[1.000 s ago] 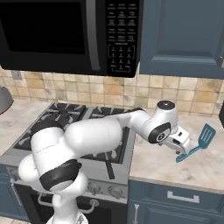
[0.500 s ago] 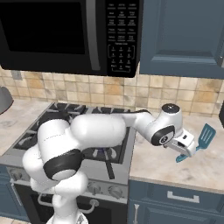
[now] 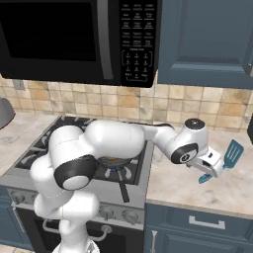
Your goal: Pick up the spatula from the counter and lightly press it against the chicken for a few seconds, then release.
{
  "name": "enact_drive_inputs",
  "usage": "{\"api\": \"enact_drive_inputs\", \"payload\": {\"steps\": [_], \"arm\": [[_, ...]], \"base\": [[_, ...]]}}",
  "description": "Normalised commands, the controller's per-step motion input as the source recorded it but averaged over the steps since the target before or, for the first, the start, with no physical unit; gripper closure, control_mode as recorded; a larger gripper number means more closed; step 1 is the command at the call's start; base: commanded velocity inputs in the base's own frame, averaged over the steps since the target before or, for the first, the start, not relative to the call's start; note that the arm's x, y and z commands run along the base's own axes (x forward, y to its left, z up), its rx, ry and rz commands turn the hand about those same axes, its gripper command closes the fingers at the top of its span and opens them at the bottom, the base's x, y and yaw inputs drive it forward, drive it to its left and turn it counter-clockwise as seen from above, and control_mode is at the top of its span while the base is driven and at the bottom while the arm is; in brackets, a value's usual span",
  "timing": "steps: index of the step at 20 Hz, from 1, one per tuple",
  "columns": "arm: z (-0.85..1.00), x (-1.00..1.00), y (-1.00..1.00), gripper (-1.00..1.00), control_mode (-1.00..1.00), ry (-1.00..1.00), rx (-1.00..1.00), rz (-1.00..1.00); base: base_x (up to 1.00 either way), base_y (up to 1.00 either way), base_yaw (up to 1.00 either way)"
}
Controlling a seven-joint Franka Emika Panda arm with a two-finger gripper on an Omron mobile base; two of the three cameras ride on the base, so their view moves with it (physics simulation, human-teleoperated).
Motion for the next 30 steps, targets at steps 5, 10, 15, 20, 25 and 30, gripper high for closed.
{"api": "enact_drive_inputs", "payload": {"steps": [5,10,15,20,25,30], "arm": [[-0.10,0.01,-0.08,-1.00,-1.00,-0.01,0.00,0.00],[-0.10,0.09,-0.07,-1.00,-1.00,0.00,0.00,0.00],[-0.07,0.20,0.00,-1.00,-1.00,0.00,0.01,0.00],[-0.07,0.20,-0.02,-1.00,-1.00,0.00,0.01,0.00],[-0.15,0.18,-0.07,-1.00,-1.00,0.00,0.01,0.00],[-0.18,0.17,-0.08,-1.00,-1.00,0.00,0.01,0.00]], "base": [[0.00,0.00,0.00],[0.00,0.00,0.00],[0.00,0.00,0.00],[0.00,0.00,0.00],[0.00,0.00,0.00],[0.00,0.00,0.00]]}}
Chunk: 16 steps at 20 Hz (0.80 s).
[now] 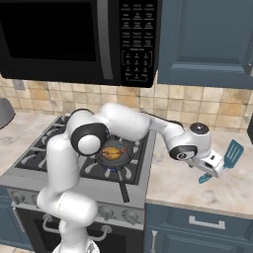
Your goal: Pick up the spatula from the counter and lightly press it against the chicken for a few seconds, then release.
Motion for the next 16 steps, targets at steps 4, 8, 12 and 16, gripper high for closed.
{"api": "enact_drive_inputs", "payload": {"steps": [4,8,12,16], "arm": [[-0.14,0.13,-0.14,-1.00,-1.00,0.00,0.01,0.00],[-0.13,0.11,-0.16,-1.00,-1.00,0.00,0.01,0.00],[-0.12,0.10,-0.15,-1.00,-1.00,0.00,0.01,0.00],[-0.12,0.13,-0.13,-1.00,-1.00,0.00,0.01,0.00]], "base": [[0.00,0.00,0.00],[0.00,0.00,0.00],[0.00,0.00,0.00],[0.00,0.00,0.00]]}}
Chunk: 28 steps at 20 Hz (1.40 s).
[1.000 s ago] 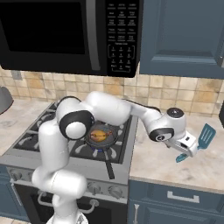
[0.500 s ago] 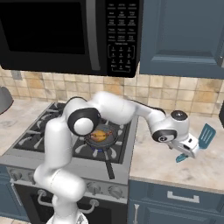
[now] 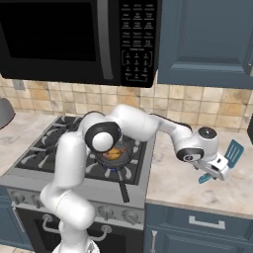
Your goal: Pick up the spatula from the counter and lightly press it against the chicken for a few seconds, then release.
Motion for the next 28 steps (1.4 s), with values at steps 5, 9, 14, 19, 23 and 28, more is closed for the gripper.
{"api": "enact_drive_inputs", "payload": {"steps": [5,9,14,19,23,28], "arm": [[-0.13,0.12,-0.16,-1.00,-1.00,0.00,0.02,0.00],[-0.14,0.11,-0.14,-1.00,-1.00,0.00,0.02,0.00],[-0.15,0.12,-0.11,-1.00,-1.00,0.00,0.02,0.00],[-0.15,0.19,-0.04,-1.00,-1.00,0.00,0.01,0.00],[-0.14,0.22,0.00,-1.00,-1.00,0.00,0.00,0.00],[-0.13,0.22,-0.02,-1.00,-1.00,0.00,0.00,0.00]], "base": [[0.00,0.00,0.00],[0.00,0.00,0.00],[0.00,0.00,0.00],[0.00,0.00,0.00],[0.00,0.00,0.00],[0.00,0.00,0.00]]}}
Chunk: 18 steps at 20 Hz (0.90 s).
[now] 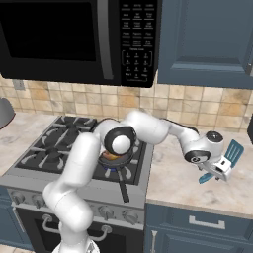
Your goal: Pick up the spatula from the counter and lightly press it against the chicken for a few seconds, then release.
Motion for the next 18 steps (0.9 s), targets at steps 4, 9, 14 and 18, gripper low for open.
{"api": "enact_drive_inputs", "payload": {"steps": [4,9,14,18], "arm": [[-0.17,0.16,-0.10,-1.00,-1.00,0.01,0.00,0.00],[-0.18,0.16,-0.06,1.00,-1.00,0.02,0.00,0.00],[-0.11,0.07,-0.03,1.00,-1.00,0.02,0.00,0.00],[0.00,-0.19,-0.07,1.00,-1.00,-0.01,0.03,0.00]], "base": [[0.00,0.00,0.00],[0.00,0.00,0.00],[0.00,0.00,0.00],[0.00,0.00,0.00]]}}
